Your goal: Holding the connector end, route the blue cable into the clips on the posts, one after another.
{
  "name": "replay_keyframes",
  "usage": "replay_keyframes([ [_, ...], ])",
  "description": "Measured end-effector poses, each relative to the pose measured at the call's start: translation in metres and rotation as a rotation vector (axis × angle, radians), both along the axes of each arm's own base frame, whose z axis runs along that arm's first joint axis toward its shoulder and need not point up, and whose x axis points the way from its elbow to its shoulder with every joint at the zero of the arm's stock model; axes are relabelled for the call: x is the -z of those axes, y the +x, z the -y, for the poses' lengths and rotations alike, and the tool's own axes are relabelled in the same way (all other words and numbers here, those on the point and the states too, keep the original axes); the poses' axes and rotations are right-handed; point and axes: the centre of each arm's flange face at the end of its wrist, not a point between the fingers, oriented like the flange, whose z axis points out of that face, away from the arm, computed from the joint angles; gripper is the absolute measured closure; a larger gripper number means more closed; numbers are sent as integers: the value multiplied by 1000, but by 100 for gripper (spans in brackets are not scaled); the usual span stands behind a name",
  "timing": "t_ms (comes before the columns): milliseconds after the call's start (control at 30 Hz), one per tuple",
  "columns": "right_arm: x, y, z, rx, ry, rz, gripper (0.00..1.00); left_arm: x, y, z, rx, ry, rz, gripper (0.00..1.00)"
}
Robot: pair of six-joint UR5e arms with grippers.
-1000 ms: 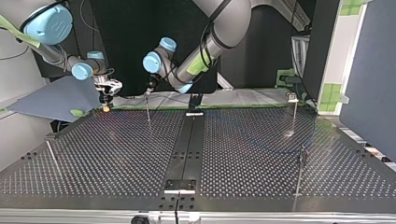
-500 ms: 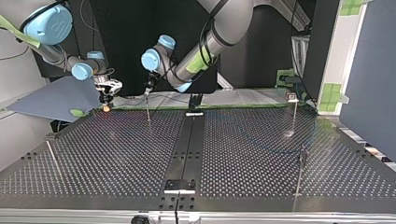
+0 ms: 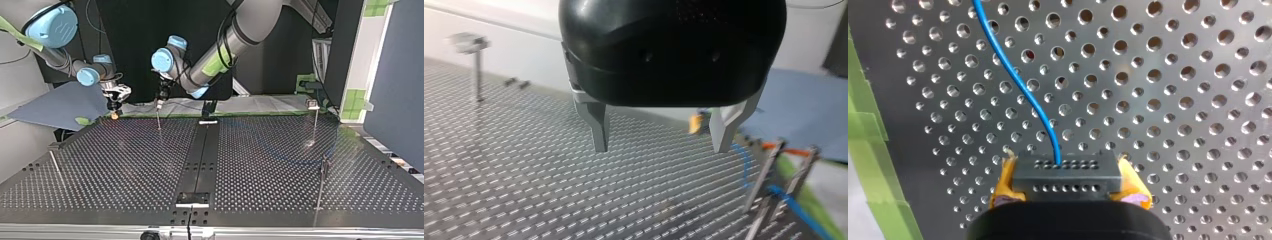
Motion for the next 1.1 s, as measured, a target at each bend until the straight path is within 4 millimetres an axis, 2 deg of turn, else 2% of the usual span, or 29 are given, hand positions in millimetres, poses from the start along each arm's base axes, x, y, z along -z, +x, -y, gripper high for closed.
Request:
replay_keyframes([
  [233, 0, 0, 0, 0, 0, 2, 100, -28, -4, -12, -67, -48, 38, 2],
  [767, 0, 1, 0, -5, -1, 3, 100, -71, -16, -44, -97, -142, 7, 2],
  [1100, 0, 3, -1, -13, 7, 18, 100, -94, -34, -67, -107, -89, -7, 2],
])
